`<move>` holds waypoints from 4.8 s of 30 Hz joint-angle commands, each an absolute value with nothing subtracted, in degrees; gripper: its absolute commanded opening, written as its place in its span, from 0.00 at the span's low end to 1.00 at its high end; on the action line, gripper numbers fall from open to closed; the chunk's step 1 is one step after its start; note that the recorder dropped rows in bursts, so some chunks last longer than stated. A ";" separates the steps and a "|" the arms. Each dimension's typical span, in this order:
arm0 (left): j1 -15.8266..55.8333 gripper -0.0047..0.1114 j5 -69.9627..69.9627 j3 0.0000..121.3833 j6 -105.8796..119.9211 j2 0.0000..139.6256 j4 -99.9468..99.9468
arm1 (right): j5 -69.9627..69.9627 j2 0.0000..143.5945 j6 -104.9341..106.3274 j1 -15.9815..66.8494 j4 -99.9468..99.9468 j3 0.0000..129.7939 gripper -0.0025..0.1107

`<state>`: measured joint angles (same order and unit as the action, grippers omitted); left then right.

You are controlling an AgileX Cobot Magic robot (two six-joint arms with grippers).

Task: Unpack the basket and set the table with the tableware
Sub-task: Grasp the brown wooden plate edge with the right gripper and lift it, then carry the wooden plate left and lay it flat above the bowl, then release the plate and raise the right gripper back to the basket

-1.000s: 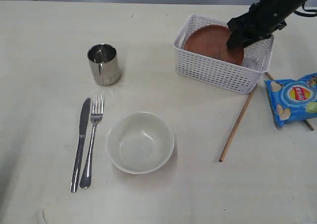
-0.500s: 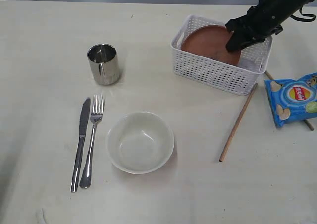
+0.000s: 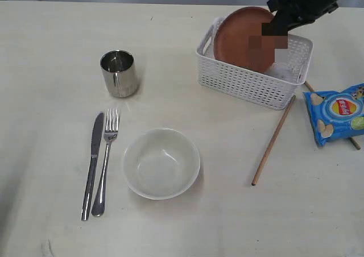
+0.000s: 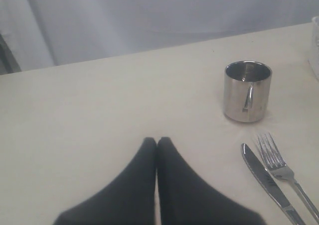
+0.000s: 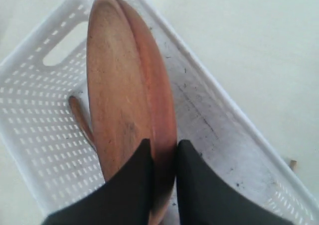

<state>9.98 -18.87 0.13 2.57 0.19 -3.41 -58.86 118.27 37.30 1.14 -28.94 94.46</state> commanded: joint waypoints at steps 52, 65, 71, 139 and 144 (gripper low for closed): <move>9.84 0.04 -18.45 0.00 2.55 0.00 -2.92 | -51.19 98.11 30.65 2.21 -50.90 52.59 0.02; 9.84 0.04 -18.45 0.00 2.55 0.00 -2.92 | -41.28 101.89 29.08 2.21 -51.53 57.76 0.02; 9.84 0.04 -18.45 0.00 2.55 0.00 -2.92 | -45.11 104.73 29.08 5.24 -52.88 57.94 0.02; 9.84 0.04 -18.45 0.00 2.55 0.00 -2.92 | -58.07 104.10 -7.11 42.74 -11.54 71.20 0.35; 9.84 0.04 -18.45 0.00 2.55 0.00 -2.92 | -59.32 105.76 -12.93 43.53 -5.44 70.99 0.35</move>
